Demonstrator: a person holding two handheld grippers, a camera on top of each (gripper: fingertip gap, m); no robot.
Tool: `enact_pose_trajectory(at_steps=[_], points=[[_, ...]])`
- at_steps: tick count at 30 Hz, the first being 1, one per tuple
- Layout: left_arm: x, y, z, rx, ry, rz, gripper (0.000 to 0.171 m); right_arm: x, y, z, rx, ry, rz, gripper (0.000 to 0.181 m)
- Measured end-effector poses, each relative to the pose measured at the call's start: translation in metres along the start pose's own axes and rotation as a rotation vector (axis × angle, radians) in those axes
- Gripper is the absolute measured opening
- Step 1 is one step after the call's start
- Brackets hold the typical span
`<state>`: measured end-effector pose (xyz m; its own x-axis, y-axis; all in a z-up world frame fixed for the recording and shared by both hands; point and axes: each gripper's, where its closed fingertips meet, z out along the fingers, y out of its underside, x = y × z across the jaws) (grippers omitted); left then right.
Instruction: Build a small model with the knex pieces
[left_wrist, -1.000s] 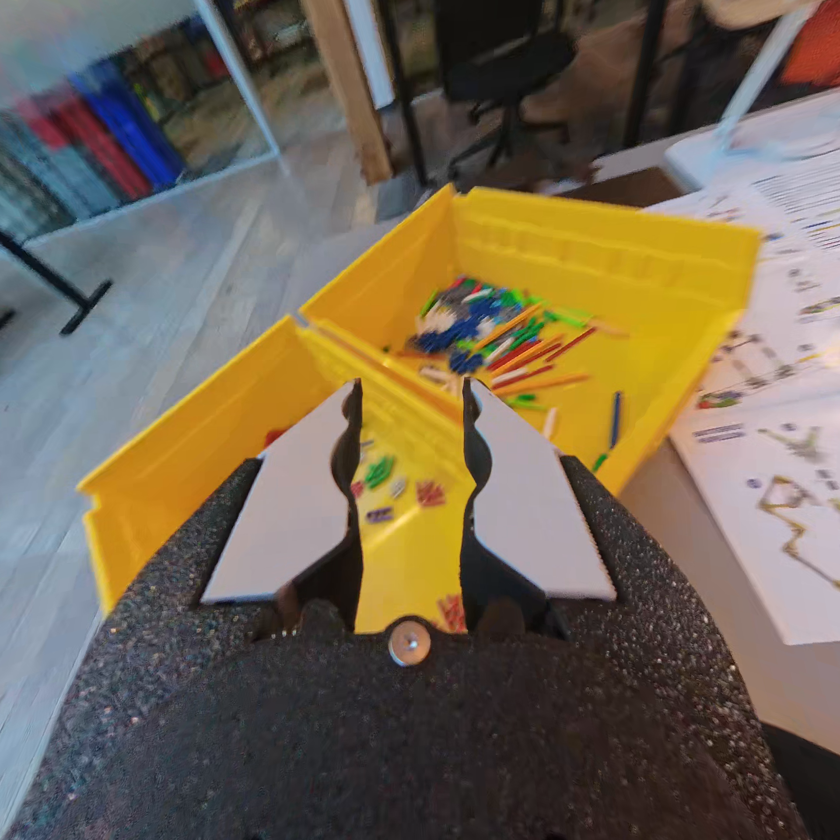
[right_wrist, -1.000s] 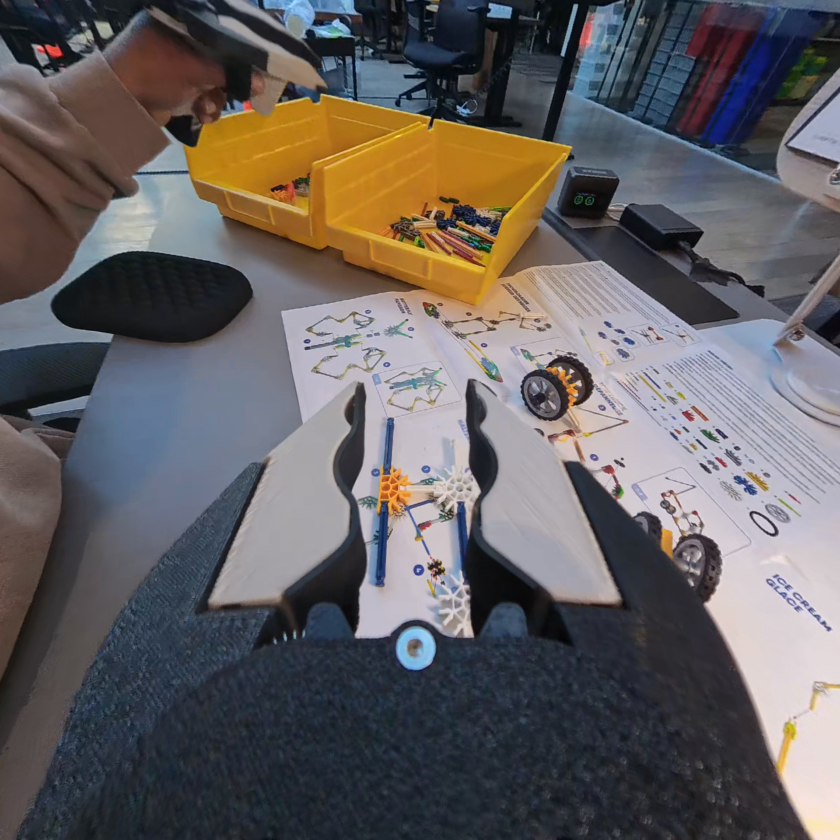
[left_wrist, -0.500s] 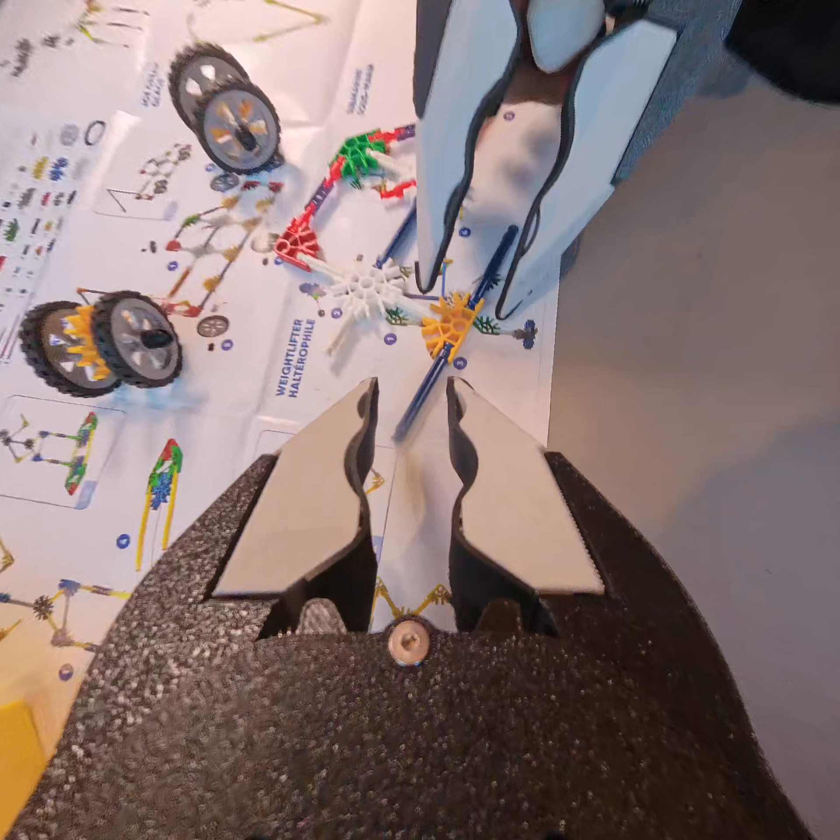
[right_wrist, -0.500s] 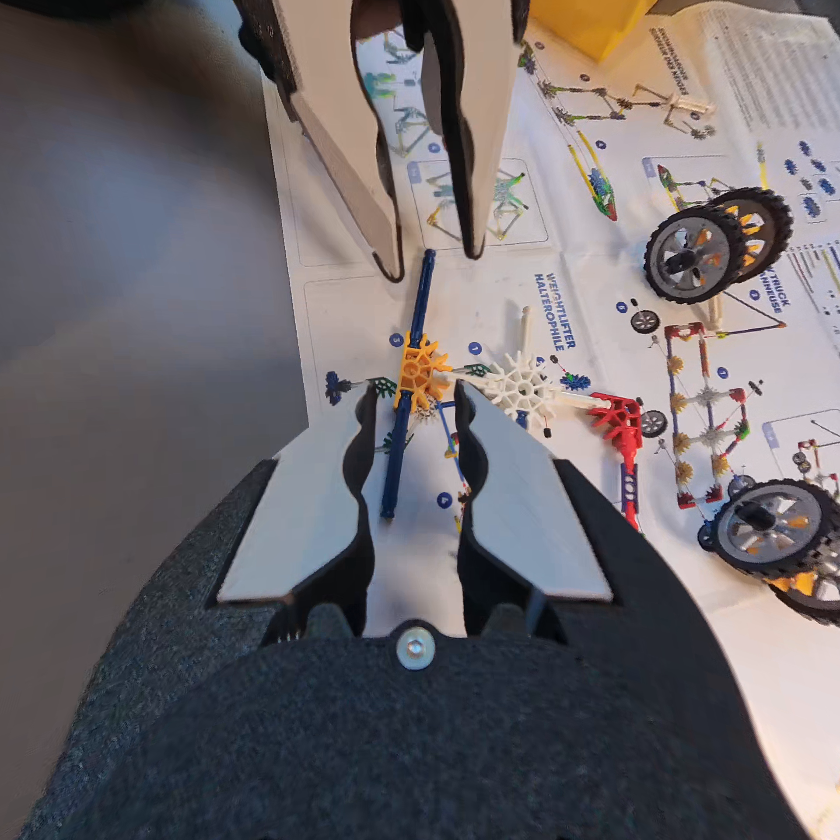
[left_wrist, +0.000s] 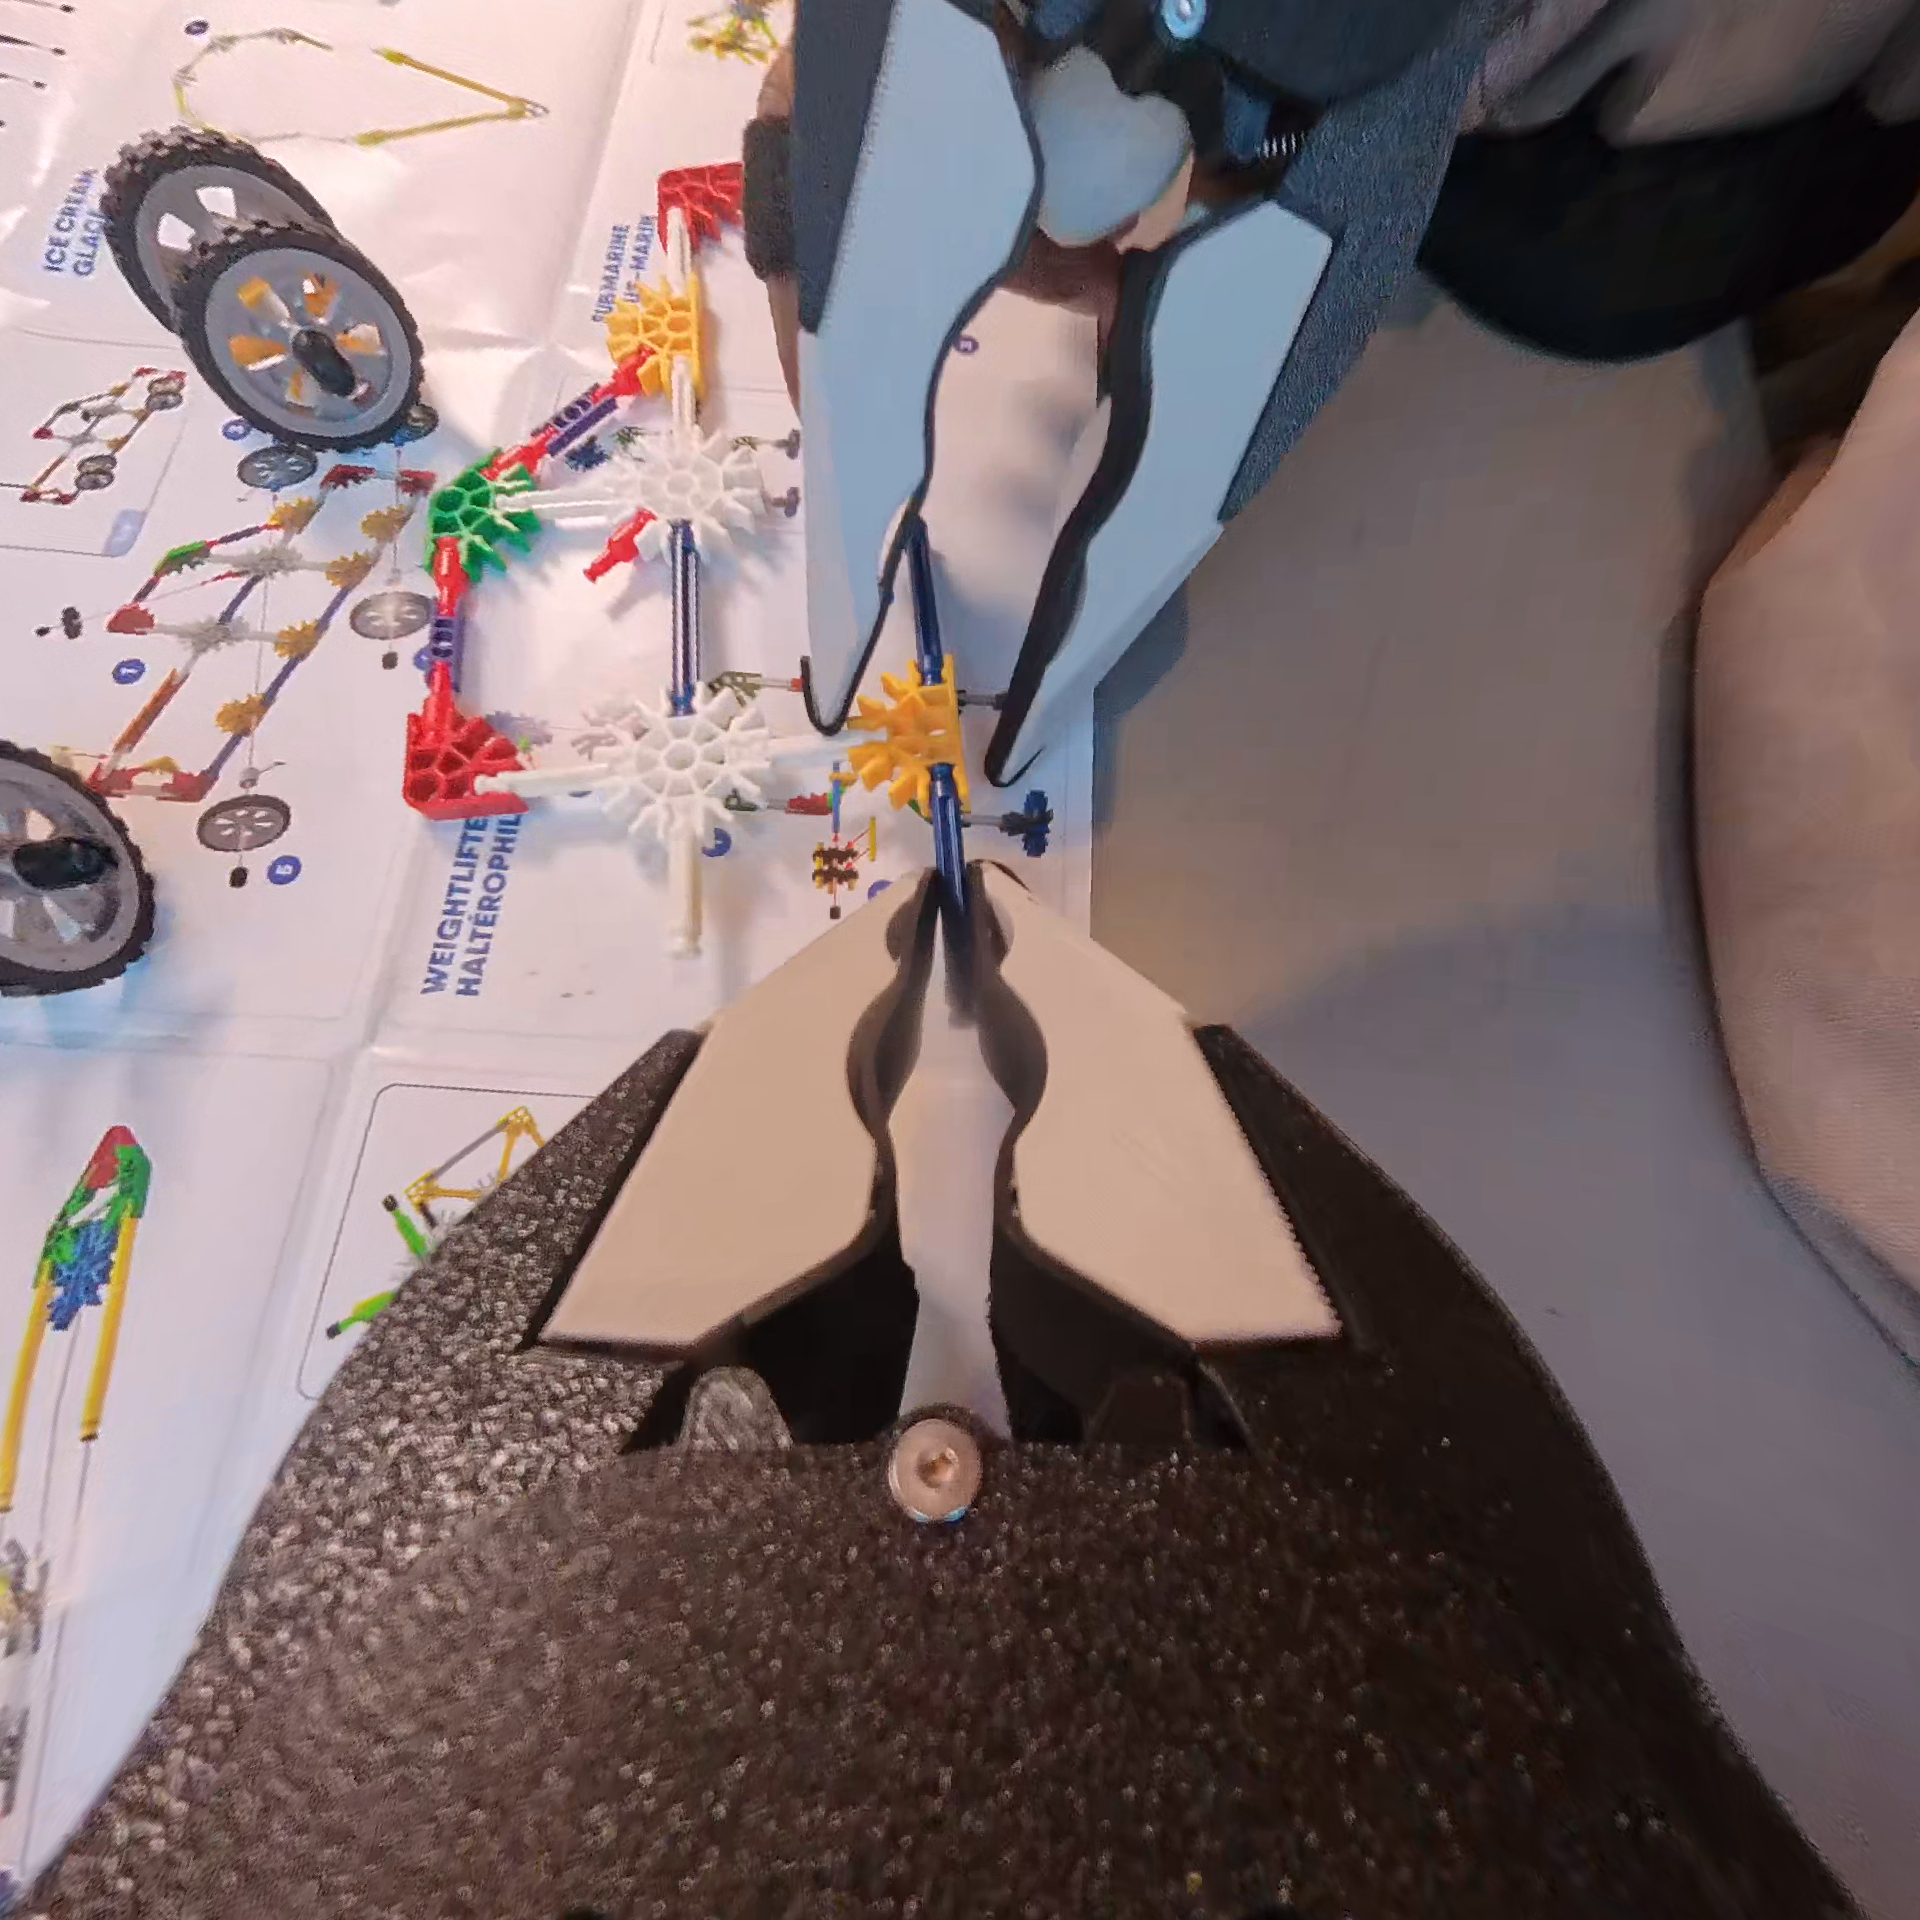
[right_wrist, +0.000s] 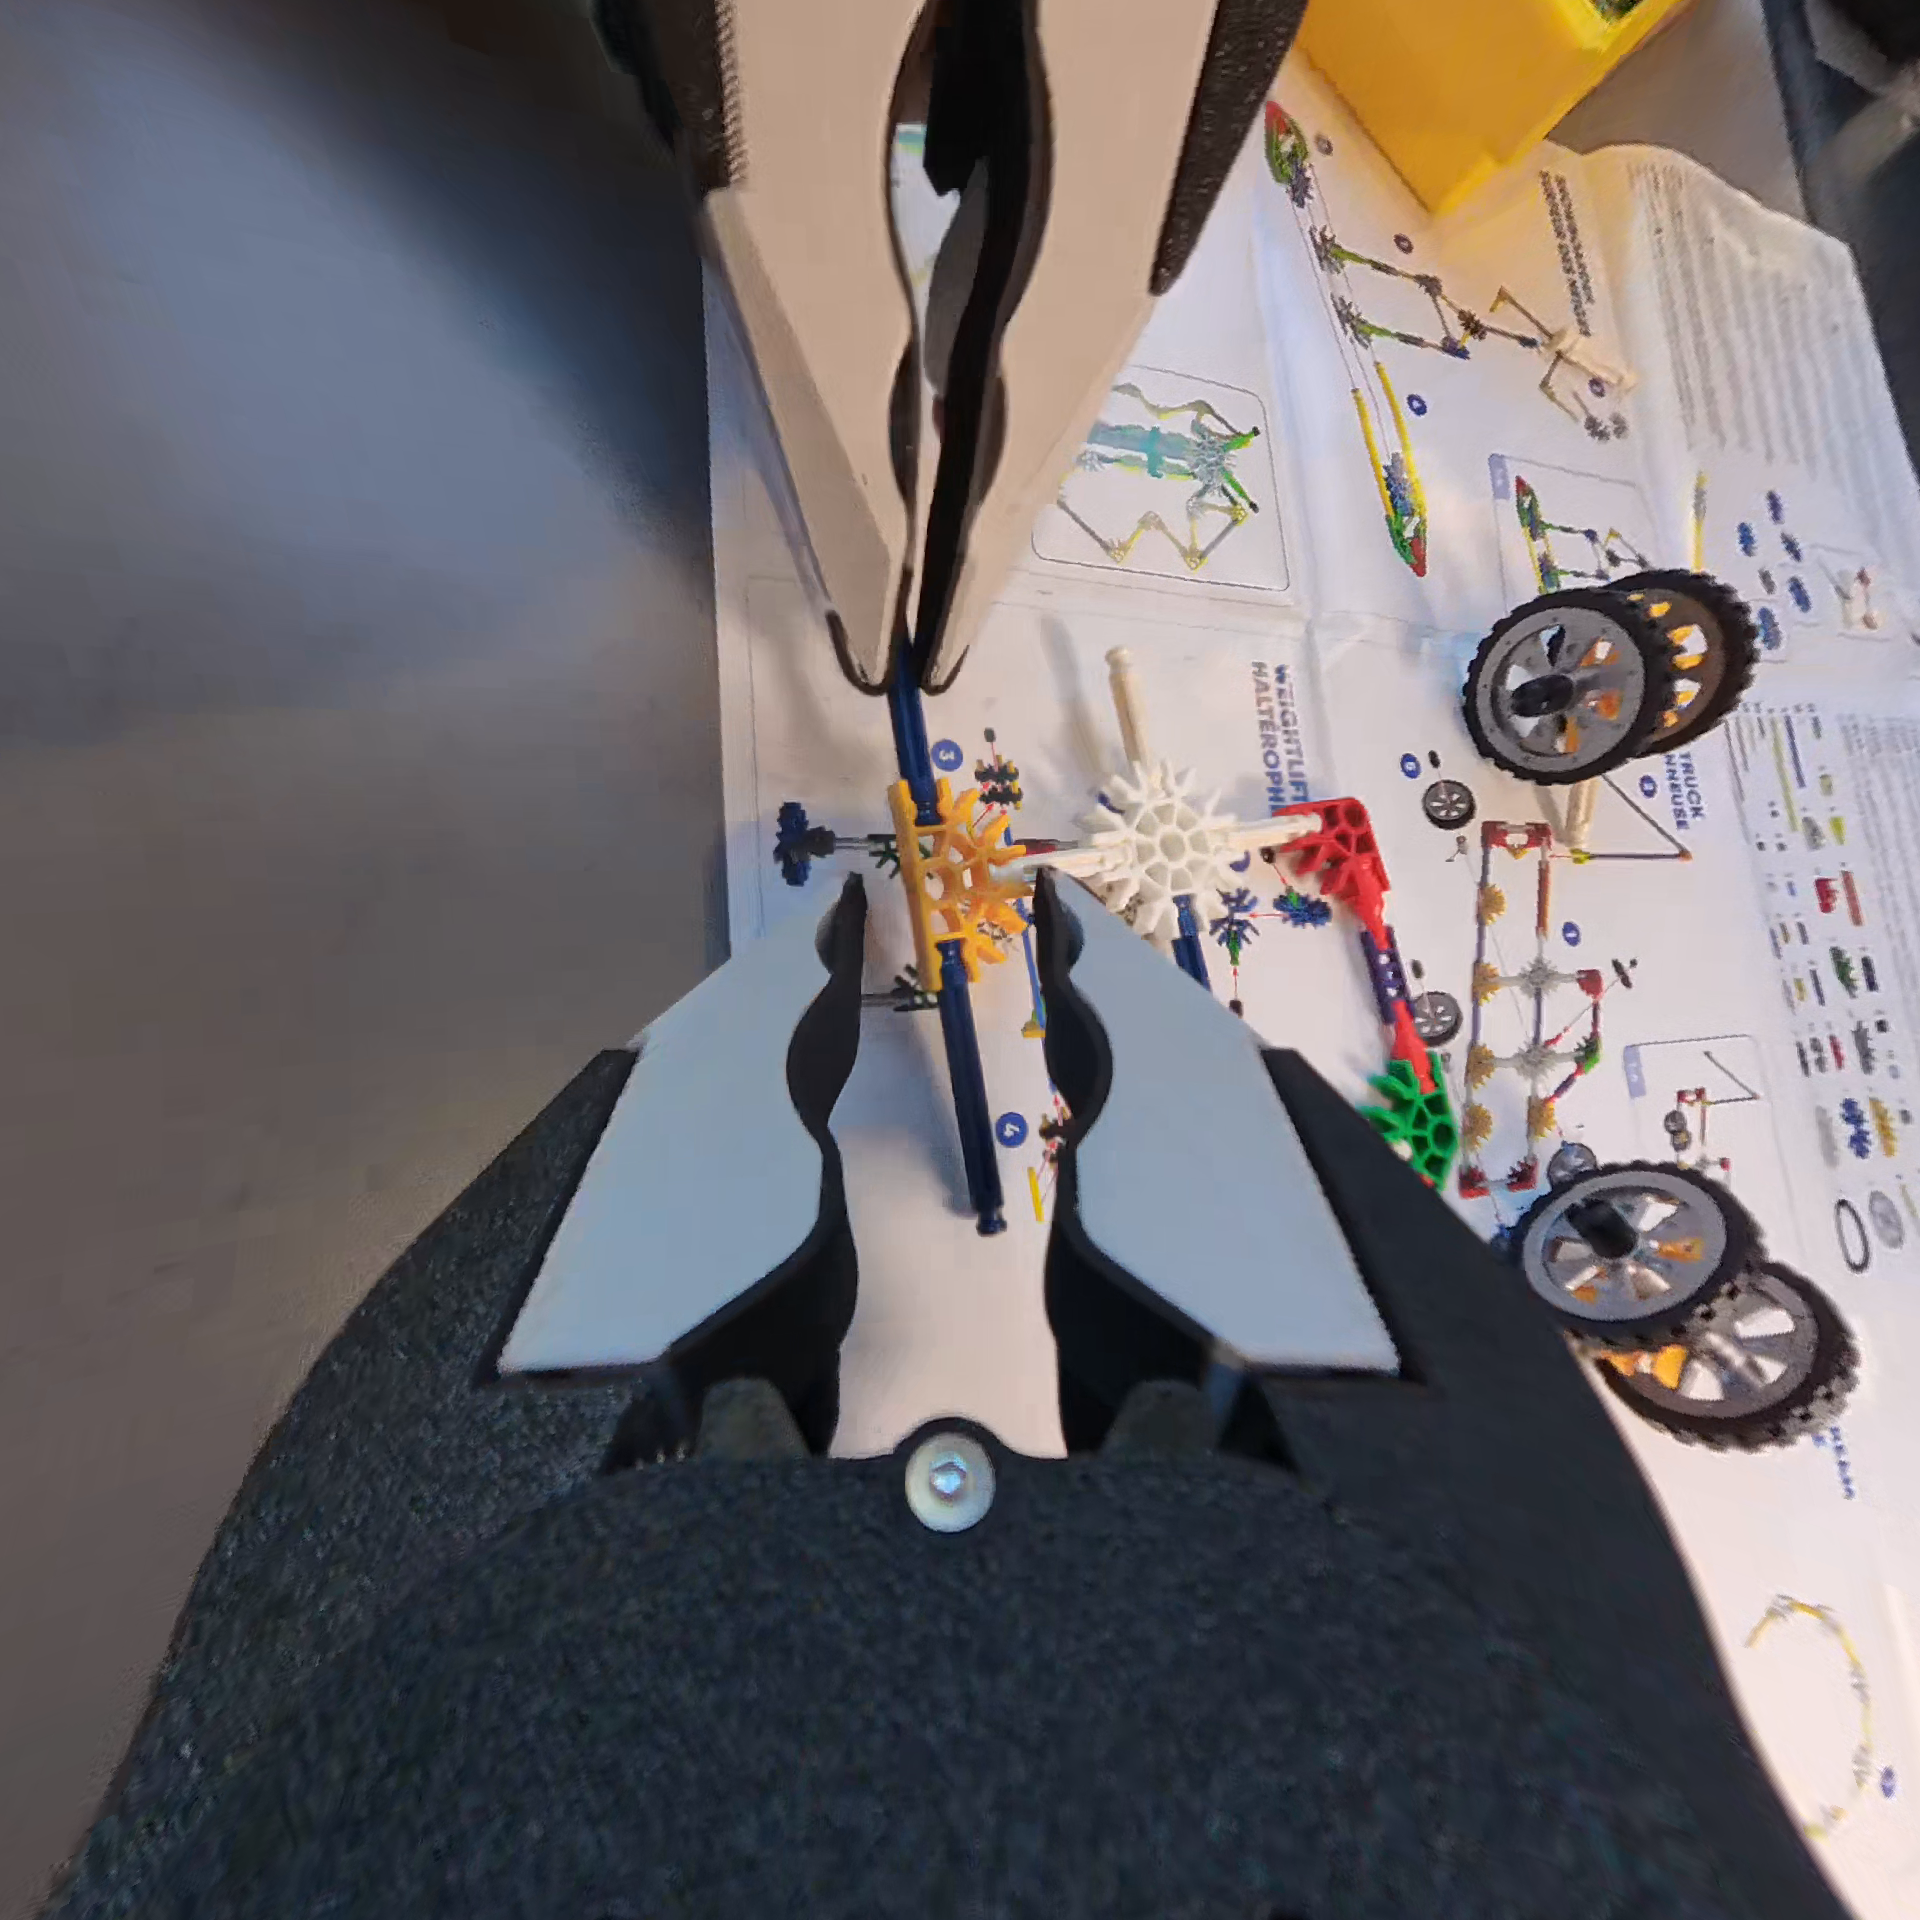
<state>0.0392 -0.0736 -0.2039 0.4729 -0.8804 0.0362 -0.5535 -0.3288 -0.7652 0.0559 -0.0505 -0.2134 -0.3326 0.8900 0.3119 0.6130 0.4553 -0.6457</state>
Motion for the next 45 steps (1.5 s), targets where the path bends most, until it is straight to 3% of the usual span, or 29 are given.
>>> enact_pose_trajectory(at_steps=[6,11,16,19,27,32,35,40,45], points=[[0.002,-0.021,-0.017,0.203,0.143,-0.246,0.002,0.013,-0.017,-0.006,0.102,0.176,-0.21,0.026],[-0.002,-0.028,-0.024,0.274,0.163,-0.3,0.002,0.024,-0.031,-0.011,0.148,0.267,-0.26,0.011],[-0.003,-0.027,-0.021,0.209,-0.03,-0.067,0.01,0.029,-0.034,-0.015,0.152,0.271,-0.194,0.009],[-0.013,-0.026,-0.018,0.135,-0.215,0.077,0.003,0.03,-0.038,-0.017,0.161,0.243,-0.129,0.009],[-0.03,-0.031,-0.027,0.059,-0.509,0.346,0.012,0.034,-0.04,-0.016,0.161,0.232,-0.031,0.009],[-0.027,-0.03,-0.029,0.01,-0.56,0.464,0.005,0.034,-0.04,-0.016,0.143,0.23,-0.022,0.009],[-0.031,-0.032,-0.032,0.009,-0.573,0.393,0.004,0.04,-0.043,-0.017,0.164,0.249,0.057,0.008],[-0.045,-0.042,-0.036,0.141,-0.598,0.133,0.004,0.062,-0.047,-0.021,0.215,0.317,0.221,0.006],[-0.046,-0.058,-0.03,0.316,-0.478,-0.167,0.002,0.077,-0.053,-0.033,0.257,0.374,0.305,0.003]])
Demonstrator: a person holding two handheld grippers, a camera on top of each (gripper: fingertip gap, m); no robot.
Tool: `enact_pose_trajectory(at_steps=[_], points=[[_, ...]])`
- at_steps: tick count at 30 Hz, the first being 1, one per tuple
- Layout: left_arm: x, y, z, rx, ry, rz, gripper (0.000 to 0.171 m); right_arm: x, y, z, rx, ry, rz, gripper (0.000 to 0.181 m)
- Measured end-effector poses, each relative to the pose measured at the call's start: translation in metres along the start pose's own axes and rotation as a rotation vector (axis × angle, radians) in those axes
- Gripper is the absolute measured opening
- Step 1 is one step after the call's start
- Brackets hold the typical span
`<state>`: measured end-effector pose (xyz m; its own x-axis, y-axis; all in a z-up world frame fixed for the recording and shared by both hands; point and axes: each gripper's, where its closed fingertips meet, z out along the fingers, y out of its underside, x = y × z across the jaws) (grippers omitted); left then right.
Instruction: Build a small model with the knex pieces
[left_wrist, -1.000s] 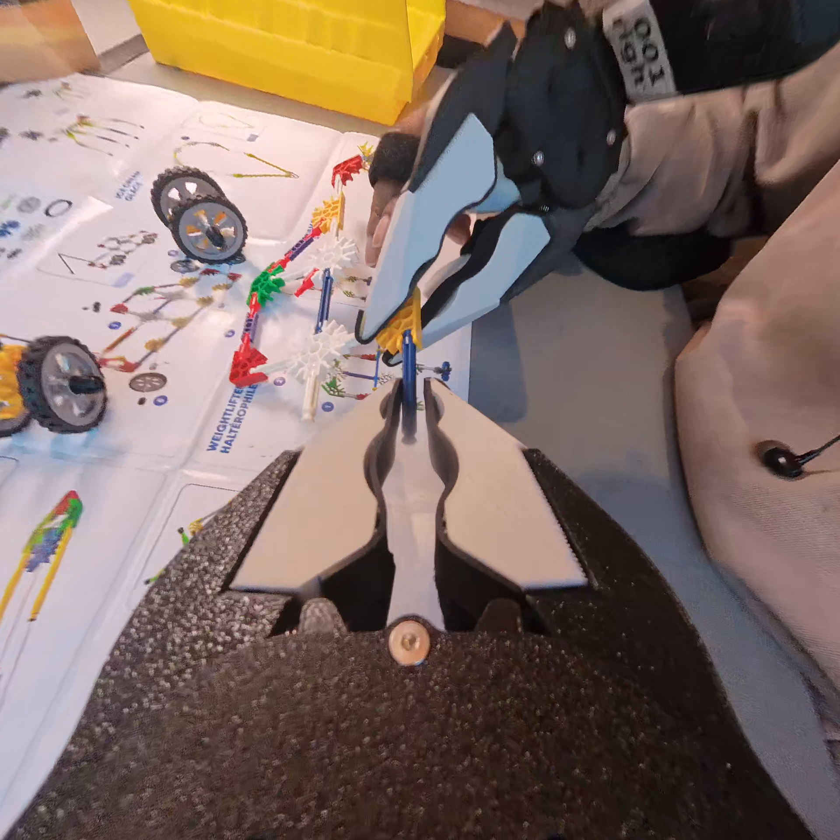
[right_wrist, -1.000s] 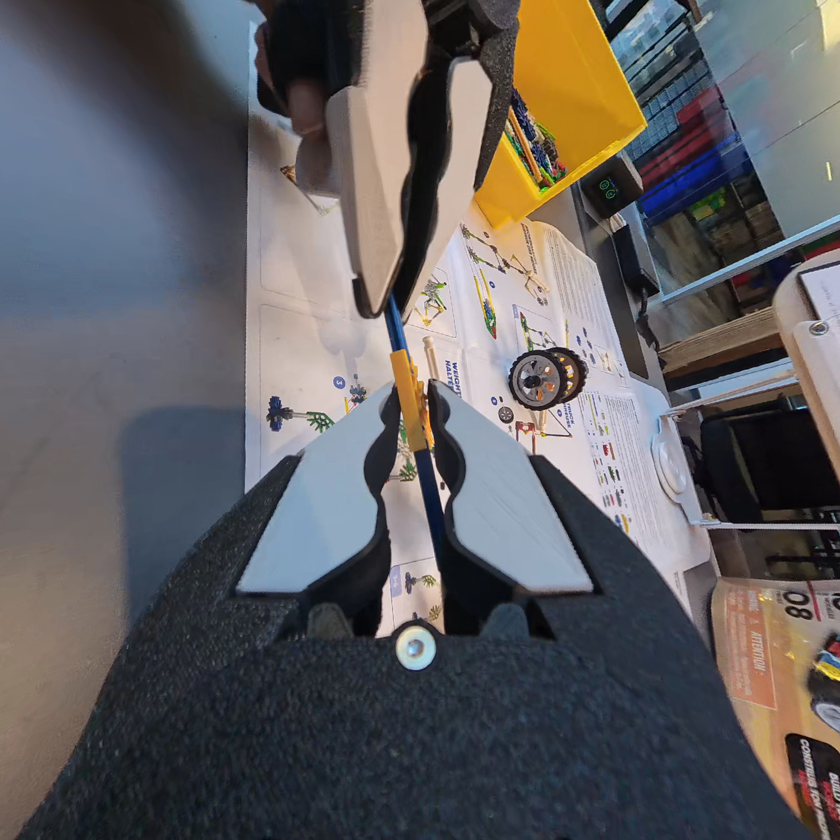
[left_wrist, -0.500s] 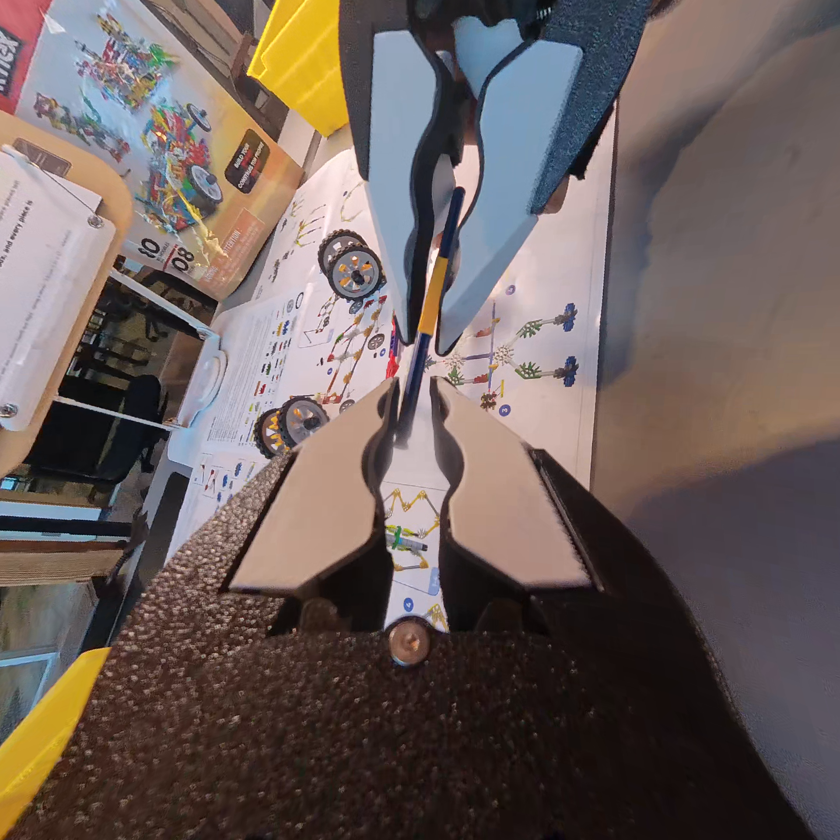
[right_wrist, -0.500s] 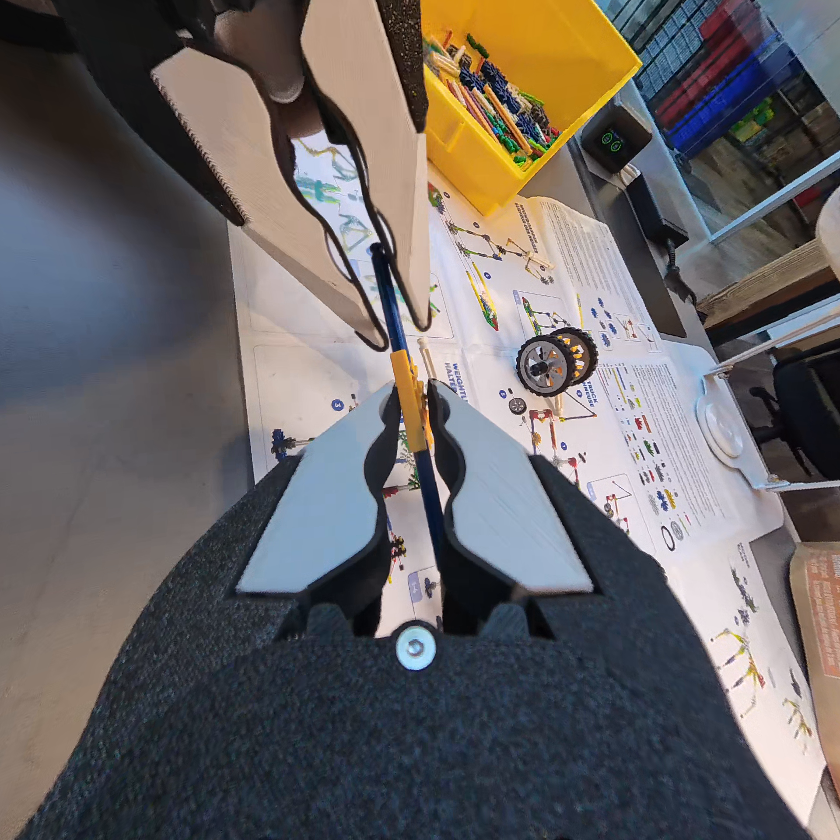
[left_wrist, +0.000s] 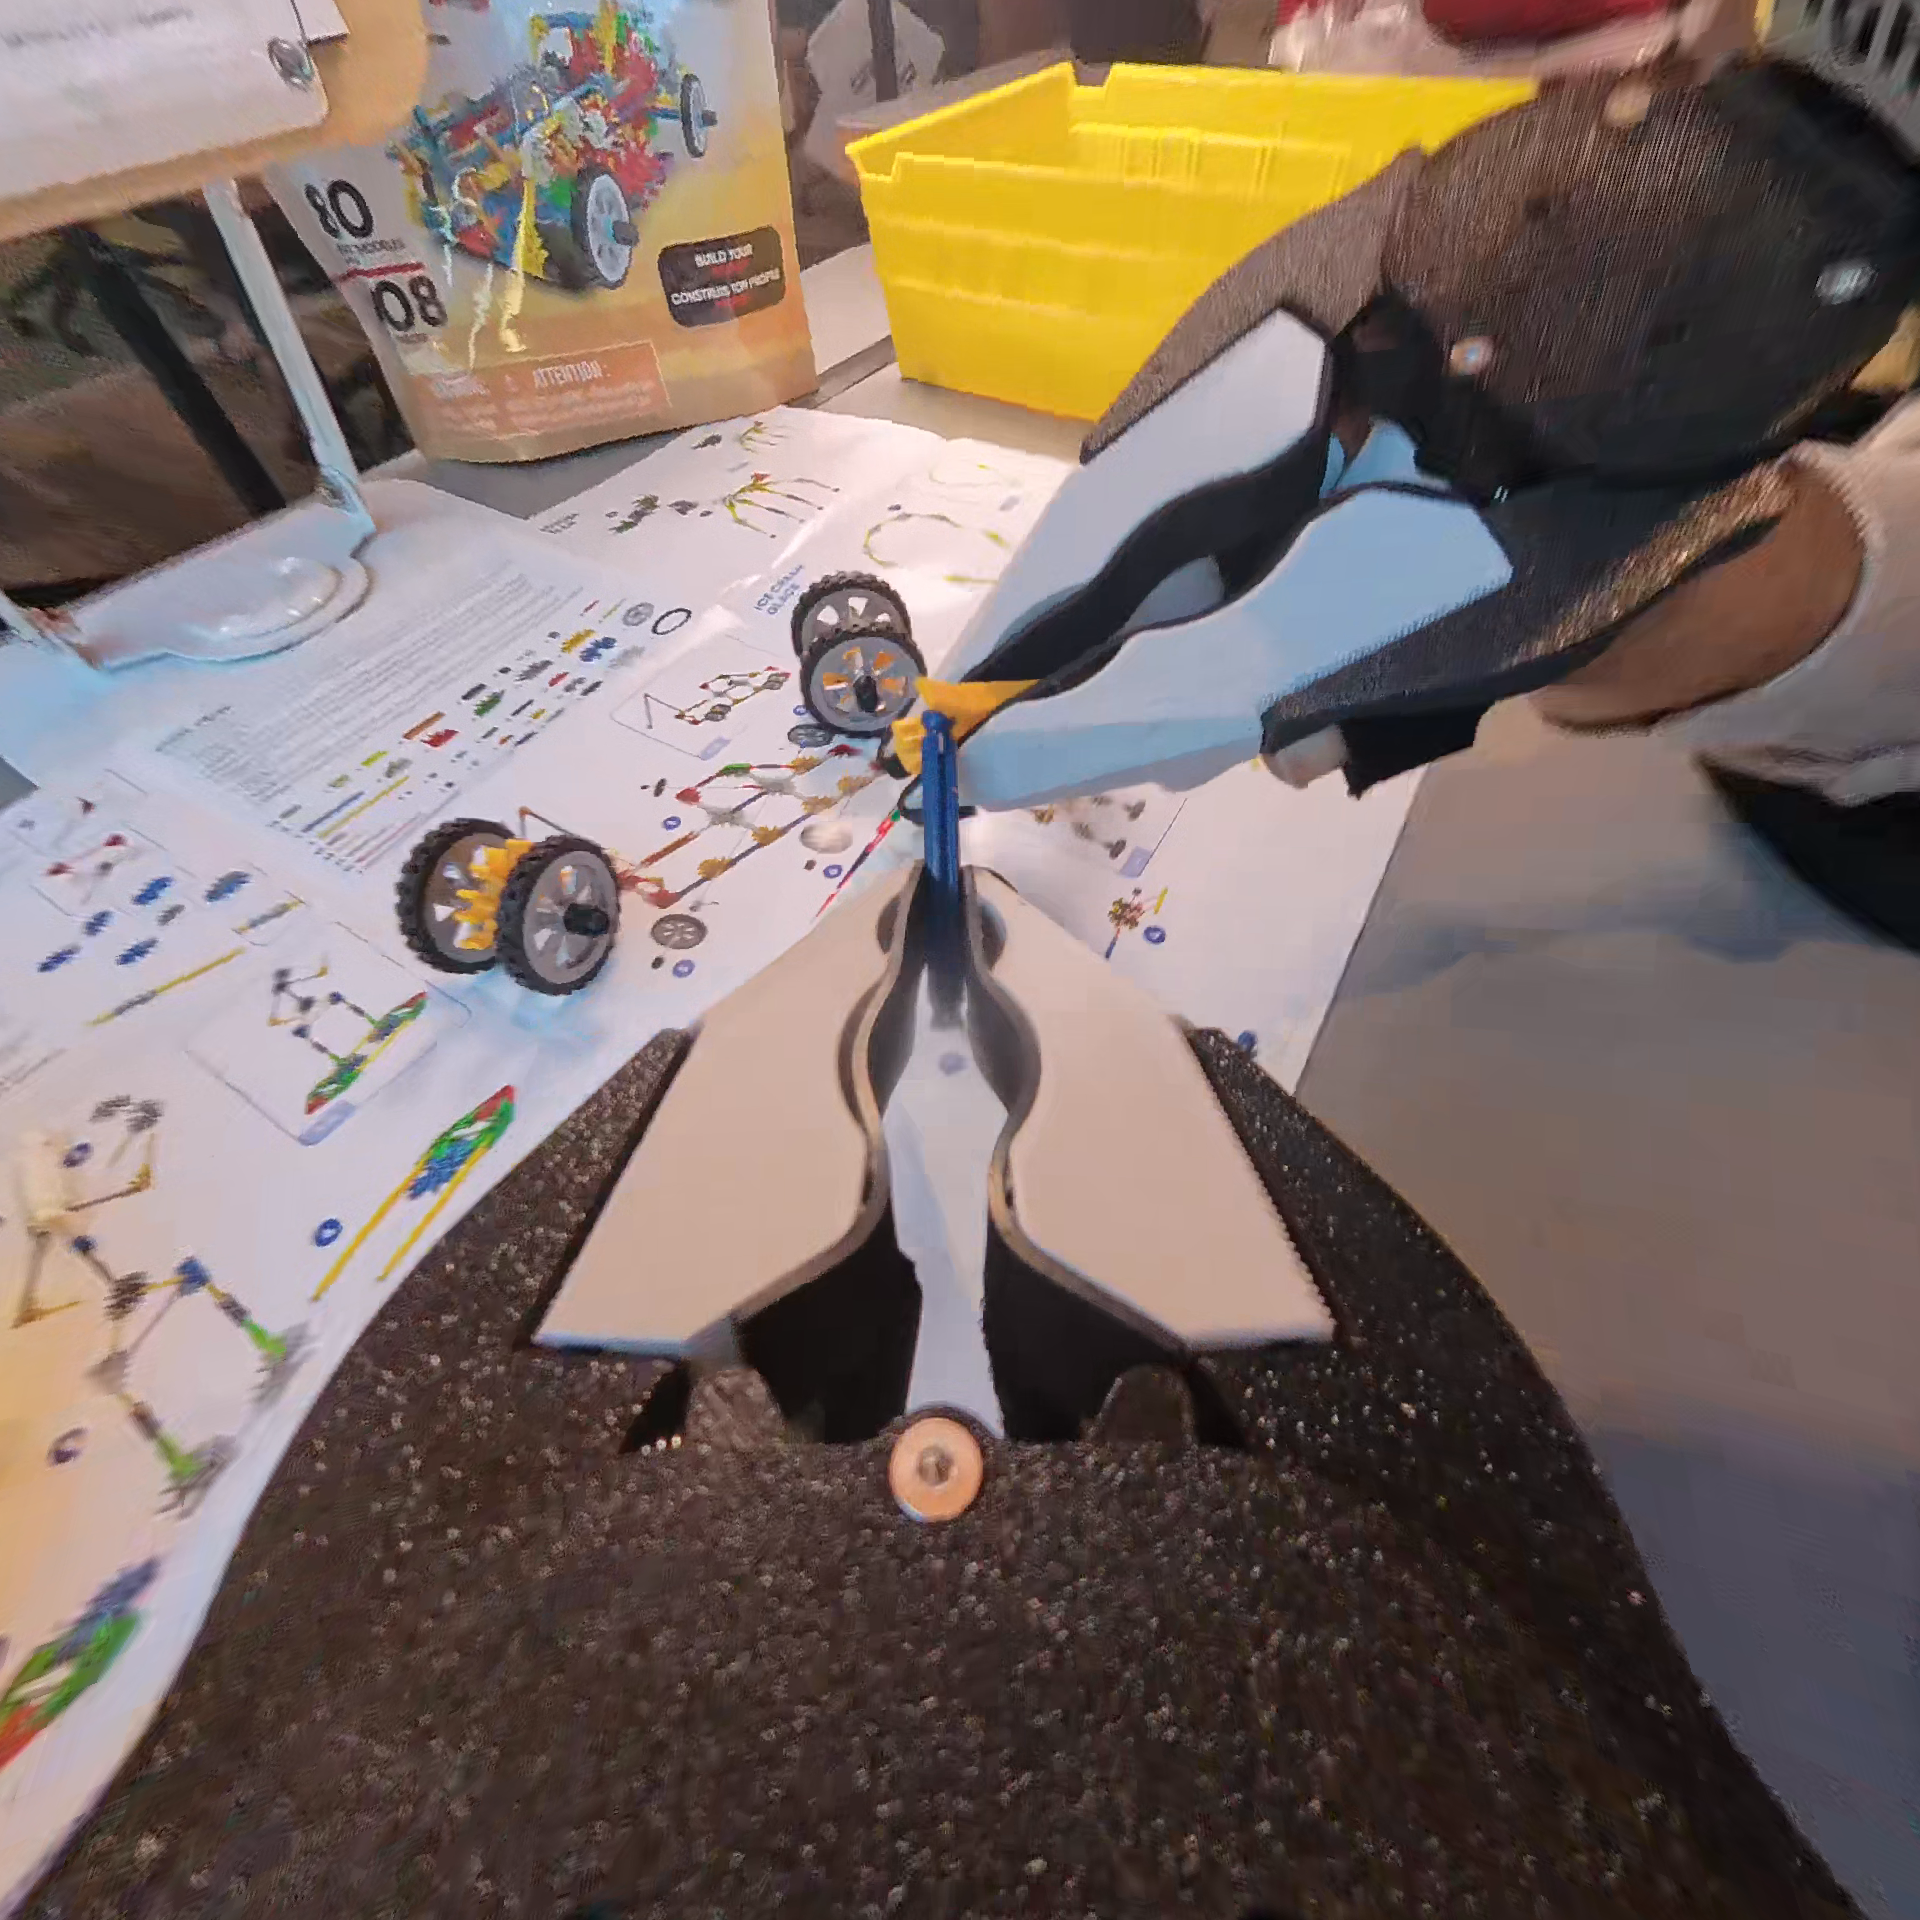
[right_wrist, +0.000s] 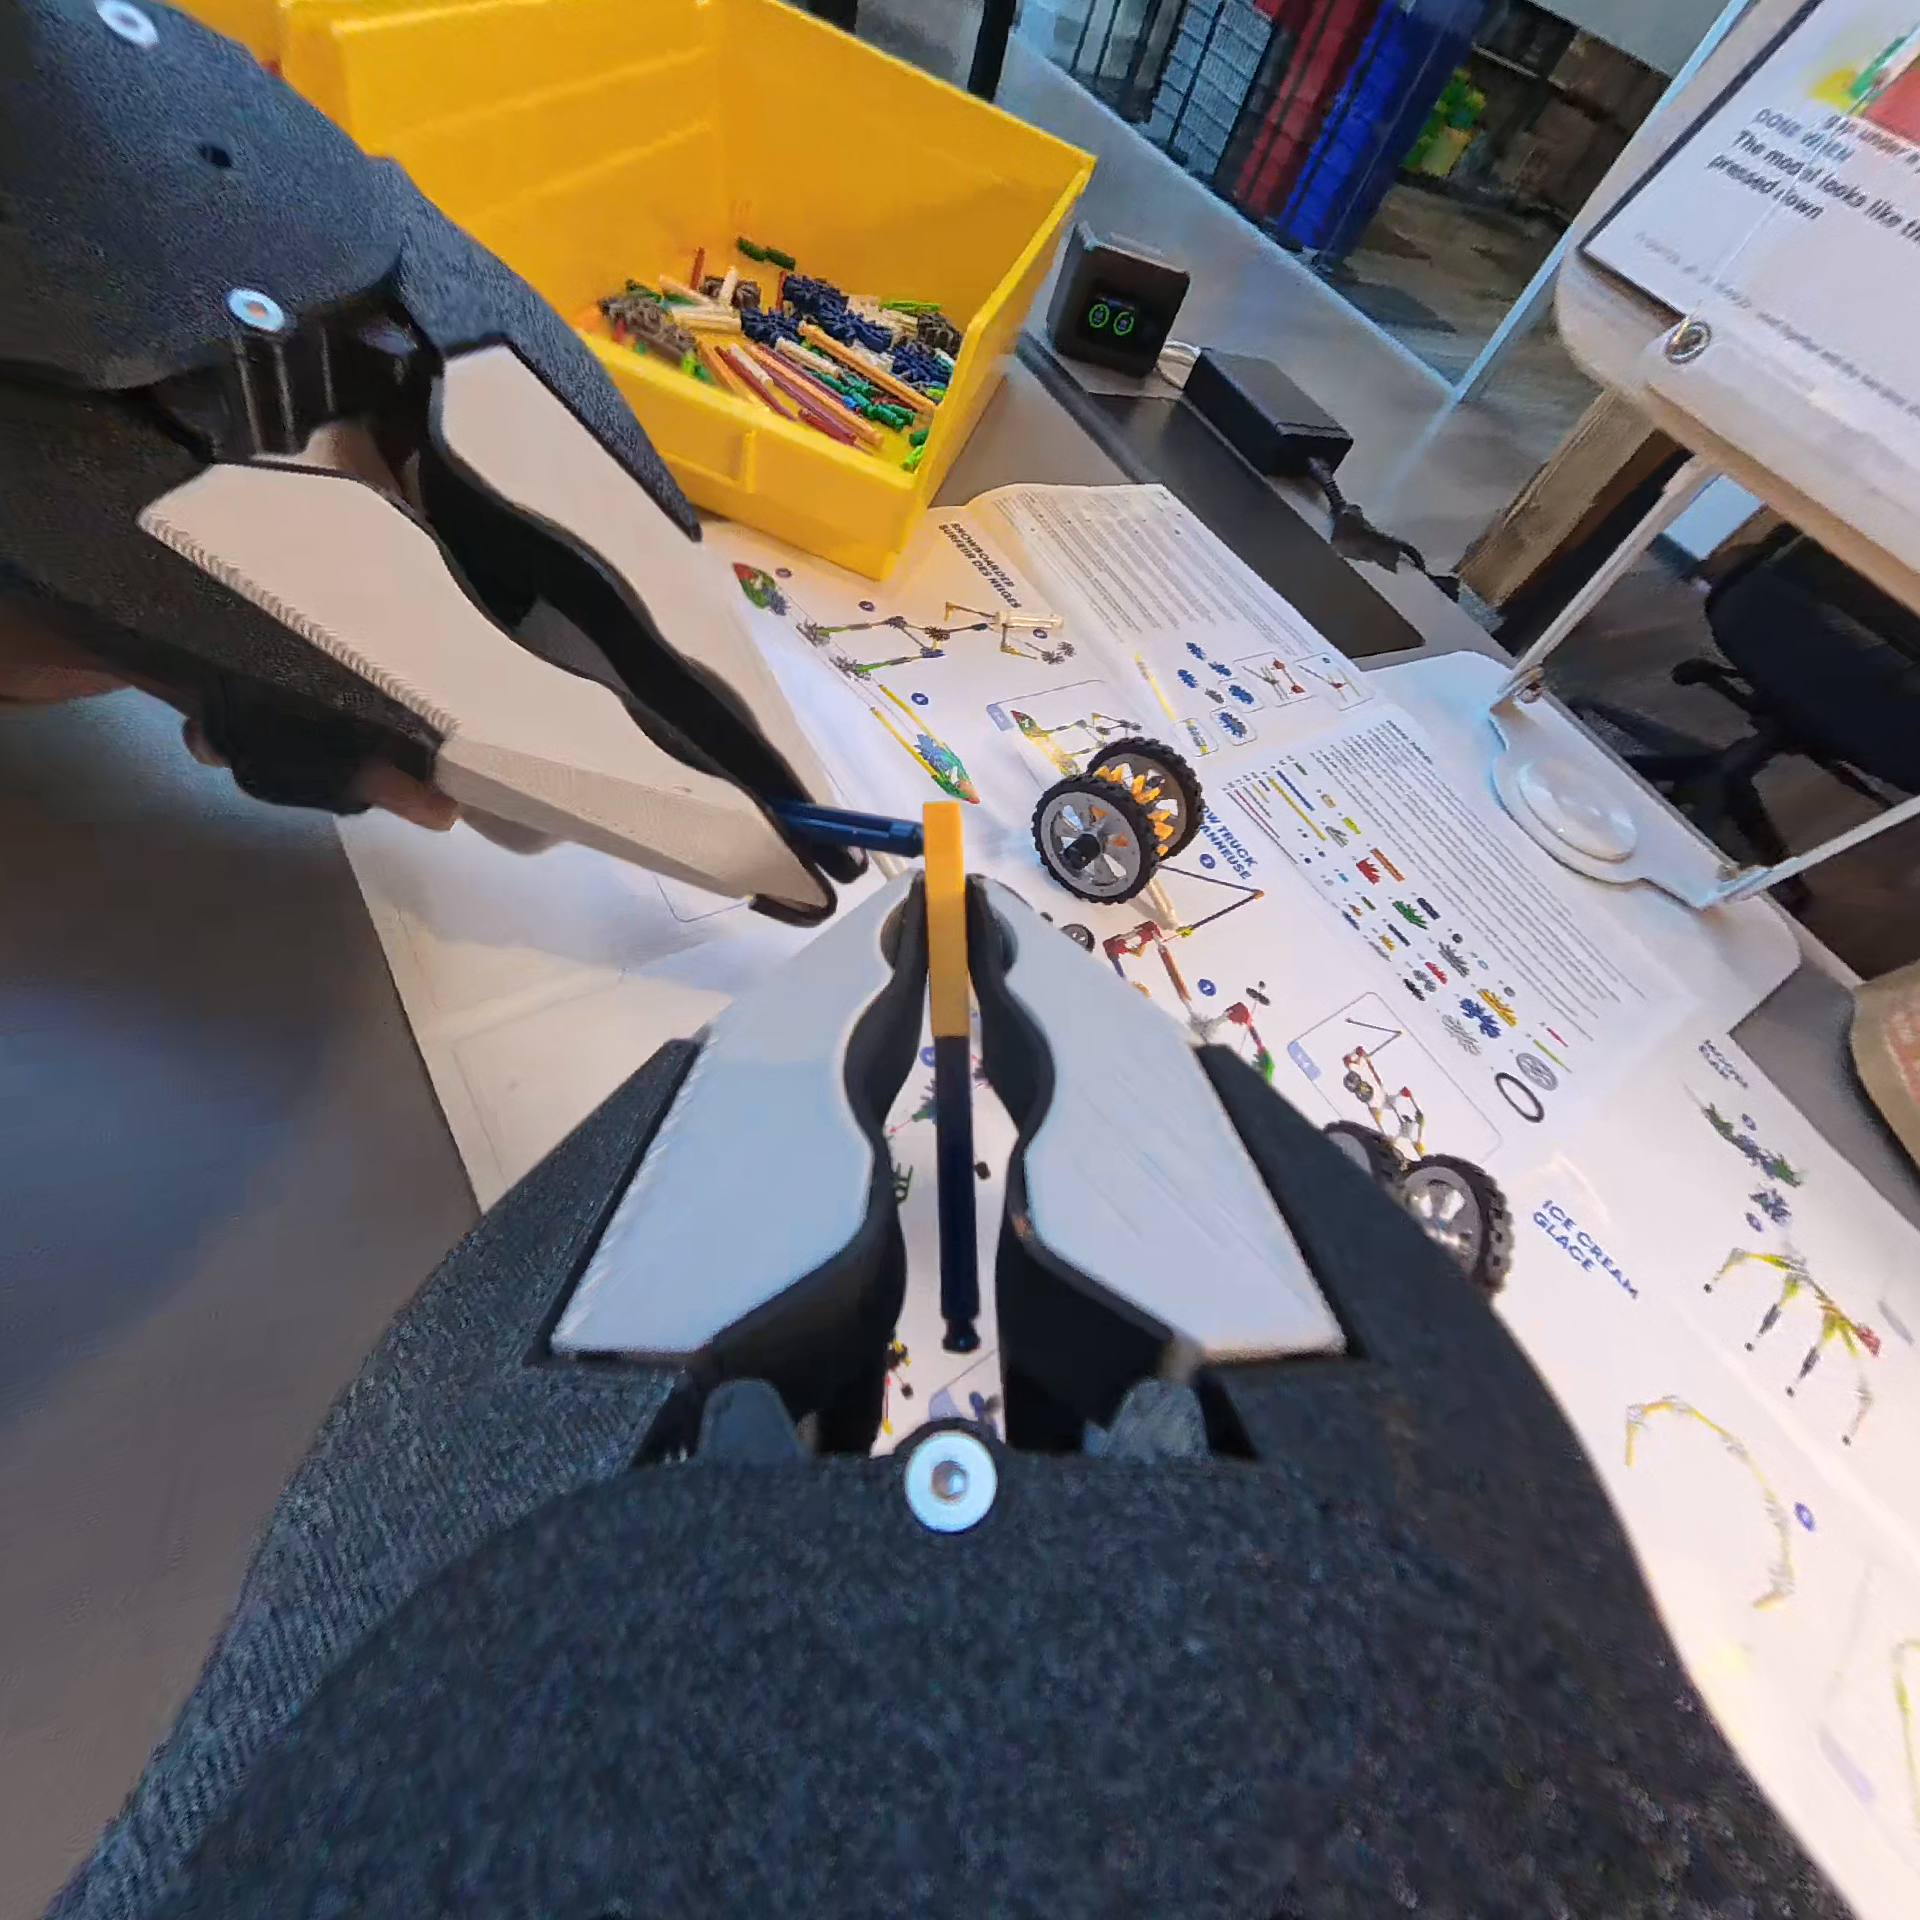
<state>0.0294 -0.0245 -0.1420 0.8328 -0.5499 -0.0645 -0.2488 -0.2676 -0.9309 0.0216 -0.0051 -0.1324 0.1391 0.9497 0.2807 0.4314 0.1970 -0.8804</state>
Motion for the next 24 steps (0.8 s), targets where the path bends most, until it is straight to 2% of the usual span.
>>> enact_pose_trajectory(at_steps=[4,6,8,10,12,15,18,21,22,24], points=[[0.009,-0.011,0.002,0.073,0.169,-0.295,0.002,0.004,-0.002,-0.004,0.043,-0.026,0.159,0.004],[0.015,-0.019,0.0,0.138,0.34,-0.542,0.002,0.004,-0.005,-0.006,0.083,-0.097,0.291,0.004],[0.03,-0.022,-0.005,0.171,0.539,-0.733,0.002,0.024,-0.011,-0.013,0.147,-0.097,0.43,0.004],[0.033,-0.022,-0.009,0.198,0.608,-0.79,0.002,0.042,-0.013,-0.023,0.185,-0.104,0.468,0.004],[0.023,-0.027,-0.017,0.215,0.596,-0.714,0.002,0.041,-0.011,-0.029,0.191,-0.121,0.407,0.004],[-0.019,-0.022,-0.022,0.156,0.296,-0.388,0.002,0.015,-0.004,-0.029,0.145,-0.222,0.309,0.005],[-0.098,-0.024,-0.052,0.076,-0.111,-0.146,0.003,-0.008,0.003,-0.024,0.079,-0.25,0.135,0.005],[-0.185,-0.003,-0.099,-0.103,-0.463,-0.099,0.002,-0.021,0.006,-0.019,0.054,-0.252,0.007,0.006],[-0.209,0.012,-0.114,-0.19,-0.549,-0.116,0.002,-0.022,0.006,-0.019,0.054,-0.253,-0.004,0.006],[-0.248,0.034,-0.143,-0.283,-0.705,-0.144,0.003,-0.02,0.006,-0.019,0.063,-0.25,0.022,0.006]])
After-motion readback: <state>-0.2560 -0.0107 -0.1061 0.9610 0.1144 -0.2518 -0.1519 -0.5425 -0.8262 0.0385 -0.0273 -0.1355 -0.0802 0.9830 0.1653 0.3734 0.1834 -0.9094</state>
